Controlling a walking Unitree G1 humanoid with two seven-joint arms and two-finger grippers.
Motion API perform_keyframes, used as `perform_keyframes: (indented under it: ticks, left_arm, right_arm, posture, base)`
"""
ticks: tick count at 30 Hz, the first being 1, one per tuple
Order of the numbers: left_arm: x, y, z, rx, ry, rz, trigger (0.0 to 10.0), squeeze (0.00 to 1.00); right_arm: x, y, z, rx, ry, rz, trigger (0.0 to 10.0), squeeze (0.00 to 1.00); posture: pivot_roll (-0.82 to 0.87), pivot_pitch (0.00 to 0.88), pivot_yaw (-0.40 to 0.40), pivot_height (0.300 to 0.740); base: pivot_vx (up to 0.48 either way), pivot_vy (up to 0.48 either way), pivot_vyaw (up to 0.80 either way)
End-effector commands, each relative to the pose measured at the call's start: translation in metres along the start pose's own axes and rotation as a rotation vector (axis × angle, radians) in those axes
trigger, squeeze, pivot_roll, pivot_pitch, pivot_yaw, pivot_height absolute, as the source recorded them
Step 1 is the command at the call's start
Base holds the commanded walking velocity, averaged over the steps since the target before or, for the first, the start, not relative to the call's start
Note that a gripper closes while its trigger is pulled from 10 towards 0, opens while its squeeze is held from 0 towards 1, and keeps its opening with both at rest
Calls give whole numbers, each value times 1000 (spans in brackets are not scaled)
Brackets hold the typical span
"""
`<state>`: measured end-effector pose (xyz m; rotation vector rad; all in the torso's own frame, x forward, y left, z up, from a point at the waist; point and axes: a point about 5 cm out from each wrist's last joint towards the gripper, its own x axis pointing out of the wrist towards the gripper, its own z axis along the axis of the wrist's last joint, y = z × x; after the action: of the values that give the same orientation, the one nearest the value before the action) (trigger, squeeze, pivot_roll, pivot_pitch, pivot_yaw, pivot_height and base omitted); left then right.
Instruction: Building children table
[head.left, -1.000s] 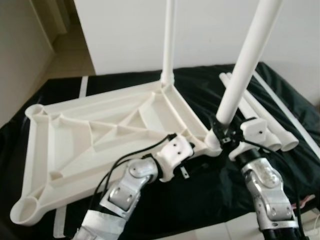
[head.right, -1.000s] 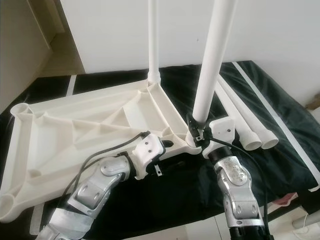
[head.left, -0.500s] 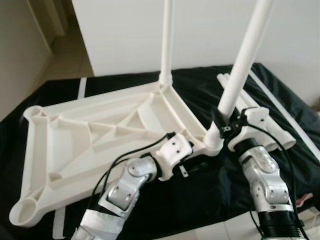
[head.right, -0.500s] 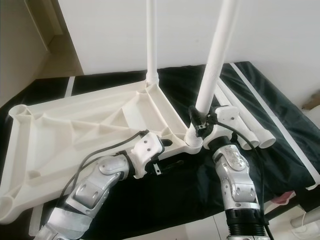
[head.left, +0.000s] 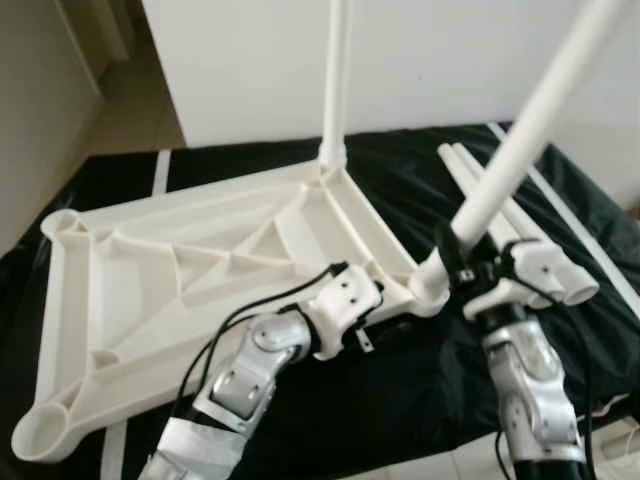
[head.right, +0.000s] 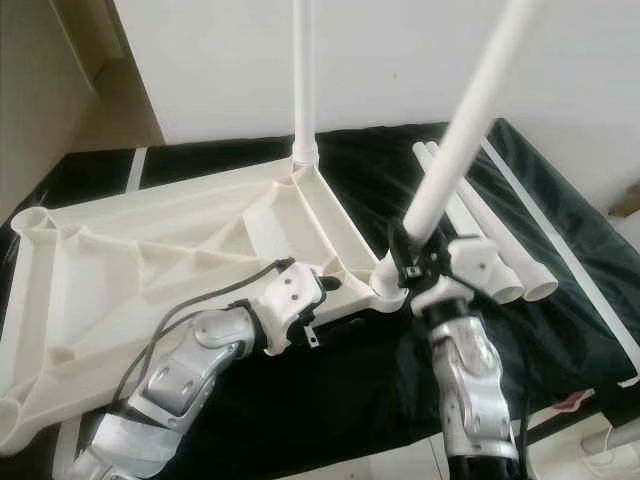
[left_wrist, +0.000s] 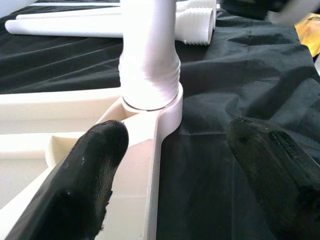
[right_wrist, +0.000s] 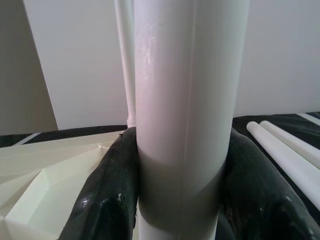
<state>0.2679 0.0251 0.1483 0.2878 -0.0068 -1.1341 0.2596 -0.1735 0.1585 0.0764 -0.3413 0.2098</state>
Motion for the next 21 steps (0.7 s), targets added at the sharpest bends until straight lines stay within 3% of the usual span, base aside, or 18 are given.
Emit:
perform_keyframes:
  ticks: [1,12,21]
  left_arm:
    - [0,1,3,3,-8,11,10000,0]
    - [0,3,4,4,-9,2,10000,0]
    - [1,3,5,4,-10,6,10000,0]
  right_arm:
    - [-11,2,-19,11,100,8,10000,0]
    - [-14,4,-26,-7,129,22,10000,0]
    - [7,6,-32,-60,269,65,10000,0]
  posture:
    - [-42,32,2,740]
    - [-45,33,9,740]
    - [-41,32,6,740]
  base:
    - [0,0,0]
    - [0,0,0]
    - [0,0,0]
